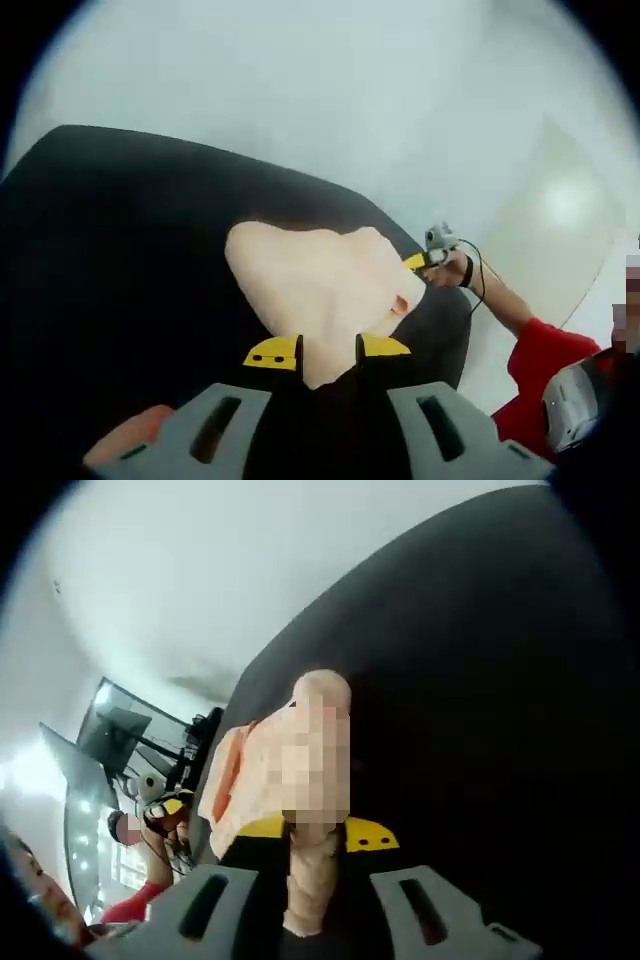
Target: Fold the towel on the table until its edges align and the towel forms a compact rectangular stack.
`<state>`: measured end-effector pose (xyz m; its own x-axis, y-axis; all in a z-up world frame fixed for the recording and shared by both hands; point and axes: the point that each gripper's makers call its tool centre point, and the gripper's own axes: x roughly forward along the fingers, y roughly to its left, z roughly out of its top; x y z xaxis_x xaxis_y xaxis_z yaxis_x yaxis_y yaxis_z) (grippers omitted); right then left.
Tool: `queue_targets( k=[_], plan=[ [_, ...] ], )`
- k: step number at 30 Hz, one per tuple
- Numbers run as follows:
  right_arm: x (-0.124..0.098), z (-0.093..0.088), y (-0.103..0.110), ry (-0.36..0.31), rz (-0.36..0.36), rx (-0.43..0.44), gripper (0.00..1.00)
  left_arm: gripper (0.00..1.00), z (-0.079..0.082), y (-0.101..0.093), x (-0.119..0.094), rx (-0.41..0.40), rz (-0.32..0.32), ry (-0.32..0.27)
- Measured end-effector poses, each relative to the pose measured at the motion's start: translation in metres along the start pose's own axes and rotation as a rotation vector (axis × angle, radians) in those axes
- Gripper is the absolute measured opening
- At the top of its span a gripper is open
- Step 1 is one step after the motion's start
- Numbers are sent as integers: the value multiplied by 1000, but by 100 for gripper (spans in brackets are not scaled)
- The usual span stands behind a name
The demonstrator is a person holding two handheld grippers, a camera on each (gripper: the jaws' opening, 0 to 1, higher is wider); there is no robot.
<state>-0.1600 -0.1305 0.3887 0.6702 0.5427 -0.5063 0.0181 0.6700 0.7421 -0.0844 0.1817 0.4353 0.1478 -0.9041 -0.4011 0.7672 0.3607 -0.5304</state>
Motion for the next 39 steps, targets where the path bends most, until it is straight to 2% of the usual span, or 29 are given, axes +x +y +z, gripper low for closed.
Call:
queue_targets(
  k=[3,4,5,7,10,12,15,18,19,21,23,26,27,29,31,34,35,37,38,39],
  plan=[
    [-8,10,17,-18,-28,-36,2,18,-3,7,-7,-18,-3,-23],
    [-14,19,26,-39,-32,-51,2,18,-5,9,-9,-22,-4,-27],
    [-19,24,40,-39,-34,-61,1,18,-5,11,-13,-29,-6,-33],
    [-26,41,65,-62,-68,-141,1,18,-4,14,-20,-39,-2,-63],
    [-17,59,116,-31,-79,-215,1,17,5,15,-26,-36,-5,-111],
    [1,61,142,-2,-153,-297,1,17,10,18,-28,-35,7,-135],
    [35,50,180,73,-239,-429,1,17,8,19,-29,-20,19,-143],
    [74,41,213,123,-313,-575,1,17,4,22,-30,-14,21,-144],
    [94,37,223,148,-346,-642,1,17,3,22,-30,-16,17,-147],
    [121,28,232,189,-359,-700,1,17,4,22,-30,-32,10,-162],
    [152,9,237,266,-356,-662,1,16,5,20,-29,-36,5,-169],
    [190,-6,236,311,-415,-727,1,16,5,13,-27,-26,-4,-176],
    [201,-14,237,331,-417,-724,2,16,5,12,-26,-16,-4,-174],
    [215,-26,243,346,-394,-733,4,16,3,13,-26,-1,5,-171],
    [219,-35,256,351,-317,-810,9,16,-1,17,-29,5,13,-173],
    [205,-38,280,320,-189,-746,29,16,-2,26,-34,-2,20,-181],
    [194,-34,295,278,-113,-731,32,16,-1,29,-36,-3,21,-184],
    [172,-27,311,247,-25,-759,33,16,12,34,-39,27,37,-213],
    [157,-16,324,182,46,-779,31,16,25,30,-41,87,34,-244],
    [140,2,335,88,128,-835,25,16,41,18,-43,177,10,-282]
  ],
)
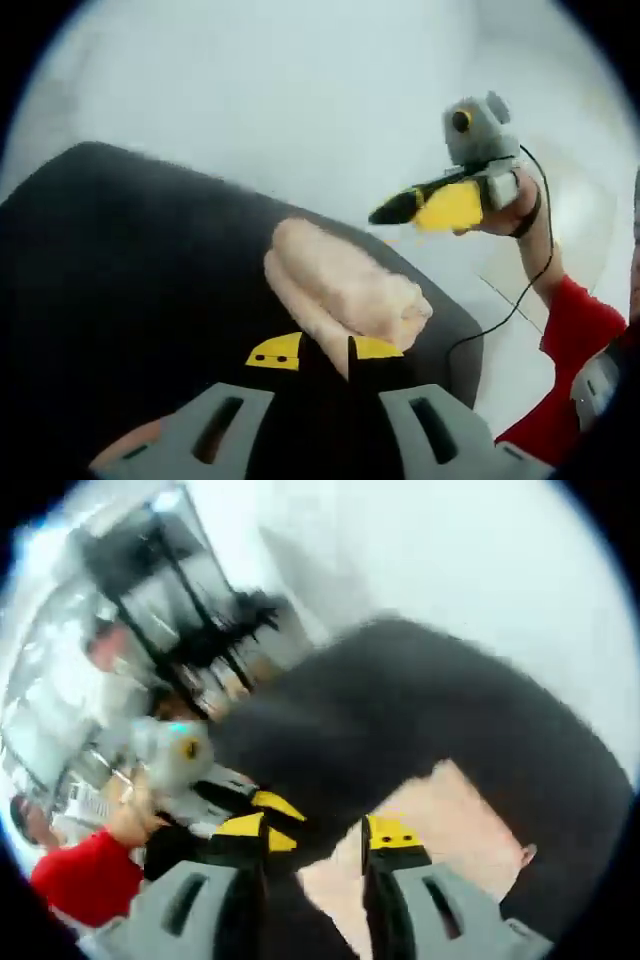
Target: Fold the towel on the table until its edges align and the towel forms a compact rectangular stack.
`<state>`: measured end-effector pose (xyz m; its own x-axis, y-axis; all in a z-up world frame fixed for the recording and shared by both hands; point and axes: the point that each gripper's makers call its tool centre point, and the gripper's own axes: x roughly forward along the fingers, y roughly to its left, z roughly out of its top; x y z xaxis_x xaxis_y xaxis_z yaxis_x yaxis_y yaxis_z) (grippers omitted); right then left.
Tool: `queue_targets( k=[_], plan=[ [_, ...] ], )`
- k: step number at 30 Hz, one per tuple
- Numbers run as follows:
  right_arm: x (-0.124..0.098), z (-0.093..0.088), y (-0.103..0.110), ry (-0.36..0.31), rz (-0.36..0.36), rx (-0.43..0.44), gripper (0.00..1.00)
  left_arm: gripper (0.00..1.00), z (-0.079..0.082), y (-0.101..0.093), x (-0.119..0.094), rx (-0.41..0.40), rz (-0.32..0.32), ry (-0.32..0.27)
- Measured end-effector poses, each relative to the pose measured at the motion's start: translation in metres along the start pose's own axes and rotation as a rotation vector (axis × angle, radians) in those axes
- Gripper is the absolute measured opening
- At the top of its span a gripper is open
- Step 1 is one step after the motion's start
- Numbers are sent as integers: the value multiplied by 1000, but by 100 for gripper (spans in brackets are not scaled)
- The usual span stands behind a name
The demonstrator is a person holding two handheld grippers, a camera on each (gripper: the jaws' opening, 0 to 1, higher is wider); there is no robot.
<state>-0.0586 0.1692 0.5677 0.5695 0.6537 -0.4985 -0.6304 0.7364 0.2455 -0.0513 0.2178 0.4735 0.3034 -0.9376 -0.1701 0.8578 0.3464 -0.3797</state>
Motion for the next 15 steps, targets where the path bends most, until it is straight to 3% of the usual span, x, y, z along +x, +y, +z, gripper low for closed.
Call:
queue_targets(
  k=[2,4,5,6,7,8,9,10,11,12,14,15],
  plan=[
    [-36,12,-13,-139,66,-99,20,17,38,-31,9,194,-82,-83],
    [-64,10,-17,-310,214,-168,20,18,58,-58,27,409,-144,-79],
    [-72,-4,-31,-364,258,-126,23,23,63,-66,40,516,-176,-66],
    [-73,-16,-43,-415,263,-155,26,30,69,-72,54,595,-223,-84],
    [-75,-26,-50,-509,269,-246,27,37,71,-74,68,640,-276,-107],
    [-73,-36,-52,-543,275,-319,29,44,69,-79,77,684,-376,-130],
    [-62,-54,-61,-521,248,-359,33,46,66,-81,84,621,-451,-135],
    [-49,-72,-69,-474,232,-373,37,46,53,-72,94,531,-467,-67],
    [-40,-87,-70,-444,245,-422,44,46,43,-61,103,544,-452,-26],
    [-33,-96,-69,-438,270,-404,51,46,35,-54,111,566,-456,-23],
    [-15,-108,-71,-400,300,-369,63,49,9,-35,121,525,-447,67],
    [-9,-112,-74,-389,299,-370,66,53,-12,-30,124,529,-463,115]
  ],
)
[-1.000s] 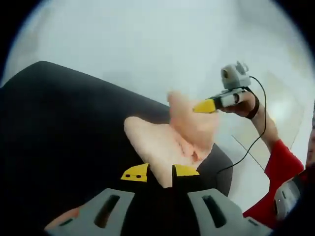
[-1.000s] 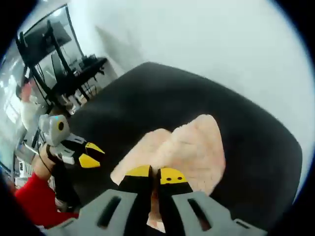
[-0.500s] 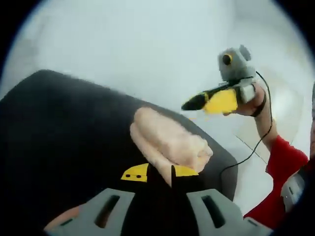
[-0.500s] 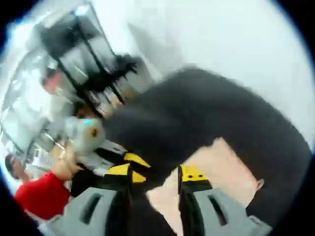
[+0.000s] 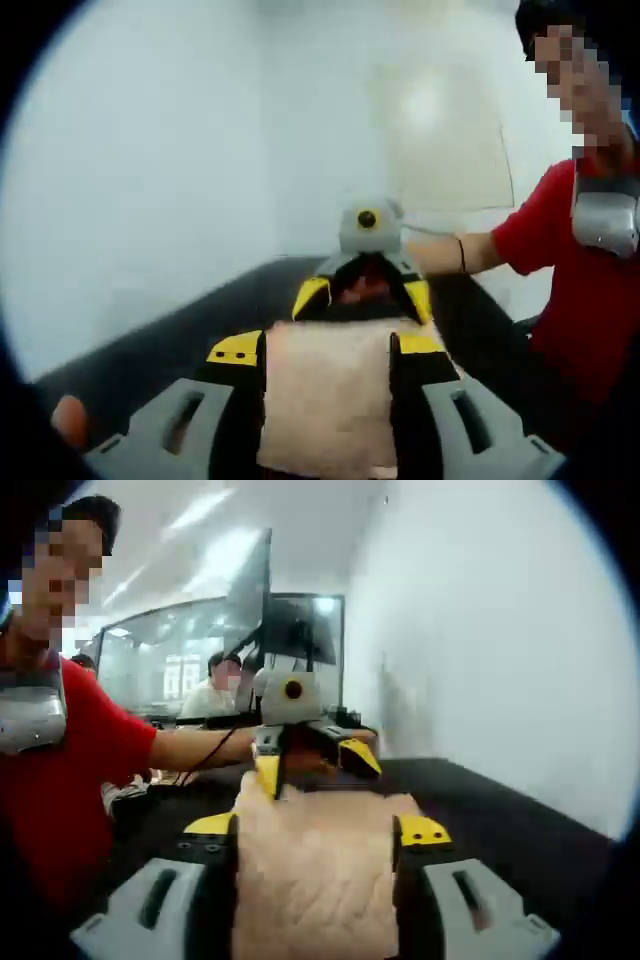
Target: Fold the towel on the table until its edges align and the towel forms a compact rectangular stack.
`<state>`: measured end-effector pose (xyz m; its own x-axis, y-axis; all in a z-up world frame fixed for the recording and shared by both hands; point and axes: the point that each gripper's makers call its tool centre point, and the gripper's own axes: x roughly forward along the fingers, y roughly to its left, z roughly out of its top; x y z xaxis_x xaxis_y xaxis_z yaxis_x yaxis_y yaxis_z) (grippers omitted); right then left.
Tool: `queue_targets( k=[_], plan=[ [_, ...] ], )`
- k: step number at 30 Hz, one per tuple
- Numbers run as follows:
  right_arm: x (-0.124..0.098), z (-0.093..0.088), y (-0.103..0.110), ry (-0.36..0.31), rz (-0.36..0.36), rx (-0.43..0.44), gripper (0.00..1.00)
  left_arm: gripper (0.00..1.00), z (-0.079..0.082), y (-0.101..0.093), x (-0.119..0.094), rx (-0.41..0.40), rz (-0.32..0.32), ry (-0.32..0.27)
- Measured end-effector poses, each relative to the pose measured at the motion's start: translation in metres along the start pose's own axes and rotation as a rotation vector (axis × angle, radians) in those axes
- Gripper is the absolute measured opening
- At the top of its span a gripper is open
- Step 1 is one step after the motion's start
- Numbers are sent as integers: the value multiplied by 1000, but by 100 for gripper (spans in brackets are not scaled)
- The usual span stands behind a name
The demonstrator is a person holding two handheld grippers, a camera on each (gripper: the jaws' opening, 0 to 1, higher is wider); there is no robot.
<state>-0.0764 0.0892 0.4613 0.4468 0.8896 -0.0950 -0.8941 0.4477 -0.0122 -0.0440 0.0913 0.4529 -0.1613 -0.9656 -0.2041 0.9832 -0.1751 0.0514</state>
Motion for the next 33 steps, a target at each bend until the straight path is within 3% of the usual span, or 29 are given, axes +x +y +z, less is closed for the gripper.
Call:
queue_targets(
  k=[1,2,3,5,7,12,15,17,18,19,21,22,24,25,26,28,30,31,32,33],
  plan=[
    [2,-14,-6,51,-13,-8,67,59,-19,3,4,-2,20,56],
    [6,-21,-5,61,1,8,65,60,-32,6,5,22,40,99],
    [9,-27,-2,67,19,30,65,59,-35,1,5,25,35,71],
    [10,-36,-6,102,24,38,64,59,-30,-1,2,-34,29,-1],
    [11,-39,-6,97,22,135,62,57,-35,0,-1,-49,25,-7],
    [15,-42,-7,114,8,109,57,53,-42,1,-2,-98,49,7],
    [15,-40,-6,108,11,116,57,55,-39,-2,-4,-67,57,4],
    [10,-24,-4,49,31,94,59,54,-22,-1,-13,59,92,-4],
    [2,-4,-6,-28,21,98,56,51,-8,-1,-19,100,118,-16],
    [-5,15,-8,-103,2,140,49,40,17,-1,-27,101,156,-94],
    [-18,45,-16,-224,-50,211,25,24,76,-18,-41,-57,124,-348],
    [-19,50,-14,-239,-48,202,14,23,82,-22,-39,-51,104,-355],
    [-16,42,-12,-204,-66,161,12,22,71,-26,-29,17,106,-282],
    [-11,31,-9,-162,-67,151,11,18,52,-25,-20,51,120,-187],
    [-6,19,-6,-113,-62,148,8,12,34,-22,-14,52,123,-115],
    [2,-1,-5,-45,-80,108,2,2,1,-15,-3,-21,118,-22],
    [7,-6,-2,-30,-64,123,0,2,-13,-14,2,-38,117,-9],
    [8,-14,-3,16,-71,124,0,2,-20,-15,4,-31,113,19],
    [9,-21,-2,50,-62,108,0,2,-28,-18,6,2,109,43],
    [11,-29,-1,82,-59,88,0,2,-30,-19,8,42,109,29]
  ],
)
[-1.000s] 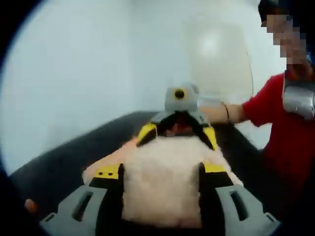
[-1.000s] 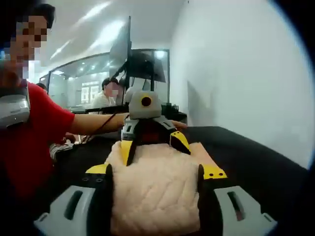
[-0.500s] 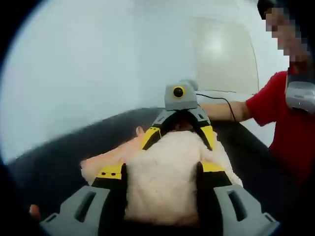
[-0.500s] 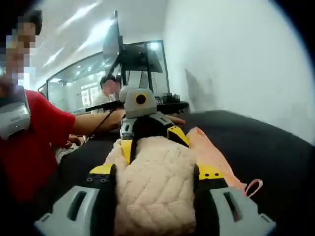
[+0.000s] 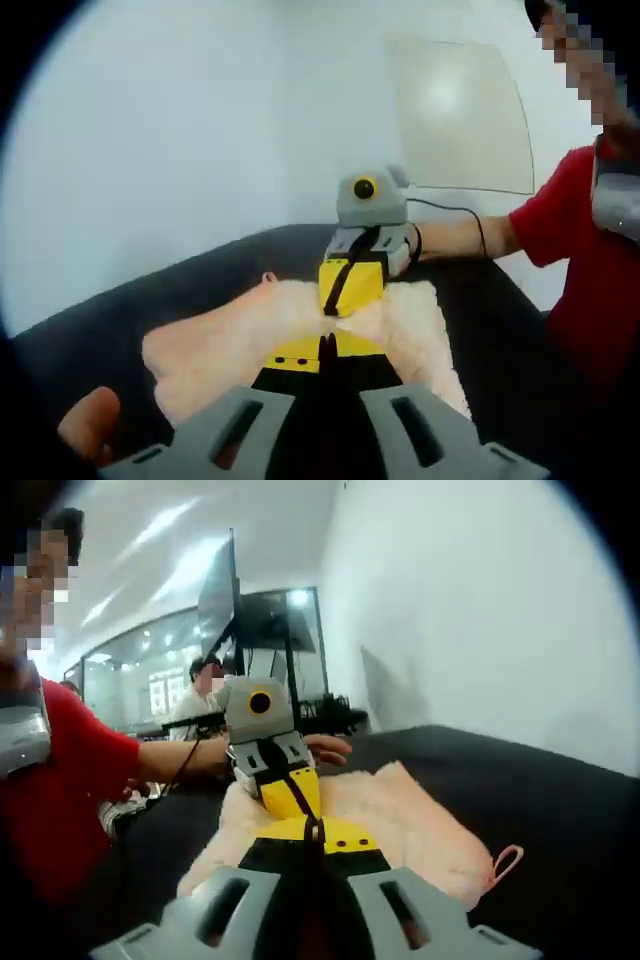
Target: Fold the towel on the table until its edges align and the towel forms a compact rectangular stack.
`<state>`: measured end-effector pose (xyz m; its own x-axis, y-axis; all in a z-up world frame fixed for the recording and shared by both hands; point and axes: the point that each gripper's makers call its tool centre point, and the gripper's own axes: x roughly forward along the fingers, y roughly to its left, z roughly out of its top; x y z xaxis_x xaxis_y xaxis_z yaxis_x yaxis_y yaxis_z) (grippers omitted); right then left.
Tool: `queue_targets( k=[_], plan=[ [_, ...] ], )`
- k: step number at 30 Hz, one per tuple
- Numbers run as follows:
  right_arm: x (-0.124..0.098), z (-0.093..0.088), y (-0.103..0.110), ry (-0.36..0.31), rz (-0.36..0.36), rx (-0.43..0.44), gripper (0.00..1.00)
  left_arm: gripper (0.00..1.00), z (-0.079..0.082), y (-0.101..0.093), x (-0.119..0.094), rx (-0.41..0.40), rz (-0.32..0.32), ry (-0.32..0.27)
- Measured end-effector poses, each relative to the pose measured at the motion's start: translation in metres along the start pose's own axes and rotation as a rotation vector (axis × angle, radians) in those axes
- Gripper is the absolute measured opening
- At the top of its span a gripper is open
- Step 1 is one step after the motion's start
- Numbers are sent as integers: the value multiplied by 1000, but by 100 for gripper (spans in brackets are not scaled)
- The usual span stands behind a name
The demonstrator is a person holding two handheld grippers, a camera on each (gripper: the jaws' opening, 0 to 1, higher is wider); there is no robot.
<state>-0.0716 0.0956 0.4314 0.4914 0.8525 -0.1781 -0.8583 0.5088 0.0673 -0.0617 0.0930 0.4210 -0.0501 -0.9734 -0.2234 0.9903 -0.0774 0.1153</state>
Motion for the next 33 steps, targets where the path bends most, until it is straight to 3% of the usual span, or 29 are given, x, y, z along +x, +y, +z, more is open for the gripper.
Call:
queue_targets(
  k=[1,3,4,9,11,12,13,14,15,17,18,20,22,24,26,27,28,29,30,33],
  plan=[
    [2,-9,-3,41,-15,3,0,2,-4,-3,1,7,-5,-4],
    [4,-14,-7,64,-6,137,0,1,-7,1,0,-110,-11,-24],
    [4,-17,-10,92,-4,136,0,1,-10,2,3,-99,-9,9],
    [3,-16,-5,69,-8,61,0,0,-9,2,3,-72,16,2],
    [-2,-2,-3,-7,-4,48,0,1,-3,3,1,-74,26,2],
    [-9,7,-4,-35,4,108,3,3,-1,7,-3,-103,56,29],
    [-18,24,-6,-81,4,240,16,5,-1,15,-10,-153,114,97],
    [-26,39,-6,-128,13,298,24,9,11,20,-19,-246,166,104],
    [-40,59,-7,-185,21,361,27,20,22,21,-30,-375,200,96],
    [-72,79,-19,-215,-101,439,23,27,34,22,-55,-678,223,100],
    [-83,73,-26,-178,-174,529,22,28,36,21,-67,-823,224,114],
    [-100,42,-33,-99,-293,815,22,36,27,19,-88,-1033,236,169],
    [-106,18,-23,-70,-294,1029,31,49,-5,16,-97,-1071,282,257],
    [-105,-4,-10,-53,-251,1167,41,51,-14,-5,-88,-1192,204,269],
    [-99,-26,-4,-15,-244,1242,50,60,-19,-10,-78,-1225,172,263],
    [-97,-32,-2,4,-247,1249,53,60,-27,-8,-75,-1222,179,289],
    [-95,-40,-4,24,-270,1258,47,55,-27,0,-73,-1246,184,264],
    [-93,-40,-9,23,-277,1284,44,53,-27,3,-69,-1311,183,247],
    [-87,-36,-11,13,-261,1286,44,50,-27,4,-64,-1322,175,240],
    [-67,-33,-17,21,-255,1274,44,43,-29,1,-49,-1286,155,270]
  ],
)
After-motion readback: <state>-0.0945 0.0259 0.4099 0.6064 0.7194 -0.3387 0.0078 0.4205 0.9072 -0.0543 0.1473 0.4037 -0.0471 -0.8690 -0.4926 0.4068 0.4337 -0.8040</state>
